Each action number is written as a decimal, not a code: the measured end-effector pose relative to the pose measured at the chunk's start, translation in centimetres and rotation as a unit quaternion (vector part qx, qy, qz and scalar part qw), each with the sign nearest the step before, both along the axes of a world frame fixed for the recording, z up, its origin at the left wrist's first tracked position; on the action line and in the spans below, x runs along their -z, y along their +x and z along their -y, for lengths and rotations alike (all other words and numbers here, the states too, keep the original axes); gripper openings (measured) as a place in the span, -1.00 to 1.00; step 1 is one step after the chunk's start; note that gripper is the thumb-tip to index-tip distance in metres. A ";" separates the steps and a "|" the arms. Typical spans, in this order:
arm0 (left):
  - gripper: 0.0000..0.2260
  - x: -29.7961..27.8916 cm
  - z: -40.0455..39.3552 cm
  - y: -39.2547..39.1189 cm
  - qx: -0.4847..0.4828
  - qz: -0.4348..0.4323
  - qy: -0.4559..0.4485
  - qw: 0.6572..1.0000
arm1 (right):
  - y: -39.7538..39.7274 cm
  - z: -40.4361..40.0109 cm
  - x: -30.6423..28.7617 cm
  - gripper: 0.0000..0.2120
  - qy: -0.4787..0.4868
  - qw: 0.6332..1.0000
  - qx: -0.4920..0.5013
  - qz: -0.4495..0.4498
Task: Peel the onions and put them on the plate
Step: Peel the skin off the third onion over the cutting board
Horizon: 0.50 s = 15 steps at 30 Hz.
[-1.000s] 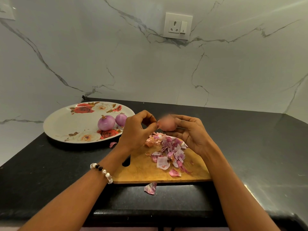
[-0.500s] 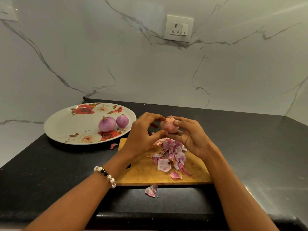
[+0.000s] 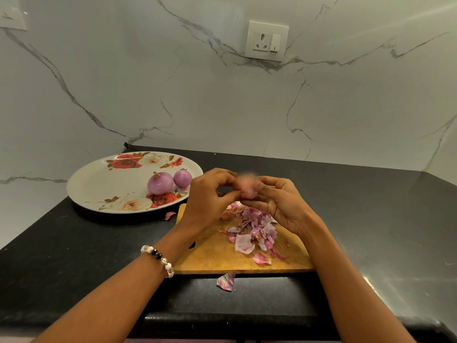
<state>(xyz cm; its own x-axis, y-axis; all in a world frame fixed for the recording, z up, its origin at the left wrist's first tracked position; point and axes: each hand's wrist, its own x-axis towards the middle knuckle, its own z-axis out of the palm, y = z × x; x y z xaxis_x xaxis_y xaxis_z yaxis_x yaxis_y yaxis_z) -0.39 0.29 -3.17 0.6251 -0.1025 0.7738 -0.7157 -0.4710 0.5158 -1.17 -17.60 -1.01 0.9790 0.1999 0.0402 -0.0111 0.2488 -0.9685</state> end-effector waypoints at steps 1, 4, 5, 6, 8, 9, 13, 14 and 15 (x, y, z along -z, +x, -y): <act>-0.83 0.0 0.0 0.0 -0.001 -0.004 -0.001 1.000 | 0.0 0.0 0.0 -0.58 -0.001 1.000 0.001 -0.001; -0.81 0.0 0.1 0.0 0.001 -0.012 -0.007 1.000 | 0.1 0.0 0.0 -0.58 -0.006 1.000 0.004 0.004; -0.79 -0.1 0.2 -0.1 0.007 -0.018 -0.011 1.000 | 0.0 0.0 0.0 -0.59 -0.008 1.000 0.005 0.005; -0.77 -0.2 0.2 -0.2 0.014 -0.023 -0.014 1.000 | 0.0 0.0 0.0 -0.60 -0.010 1.000 0.005 0.006; -0.76 -0.2 0.2 -0.3 0.019 -0.030 -0.015 0.999 | 0.0 0.0 0.0 -0.61 -0.018 1.000 0.005 0.010; -0.77 -0.2 0.2 -0.3 0.018 -0.032 -0.015 0.999 | 0.0 0.0 0.0 -0.60 -0.023 1.000 0.006 0.011; -0.79 -0.2 0.1 -0.2 0.013 -0.033 -0.014 0.999 | -0.1 0.0 0.0 -0.59 -0.033 0.999 0.009 0.011; -0.80 -0.2 0.1 -0.2 0.010 -0.030 -0.009 0.999 | 0.0 0.0 0.0 -0.59 -0.035 0.999 0.008 0.012; -0.81 -0.1 0.1 -0.2 0.007 -0.025 -0.002 1.000 | 0.0 0.0 0.1 -0.58 -0.036 0.999 0.007 0.012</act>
<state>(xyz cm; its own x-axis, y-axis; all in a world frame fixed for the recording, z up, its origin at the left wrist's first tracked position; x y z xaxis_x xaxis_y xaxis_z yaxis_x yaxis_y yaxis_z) -0.54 0.18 -3.06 0.6615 -0.1094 0.7419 -0.6957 -0.4589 0.5526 -1.21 -17.59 -1.06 0.9805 0.1901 0.0500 0.0154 0.1792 -0.9837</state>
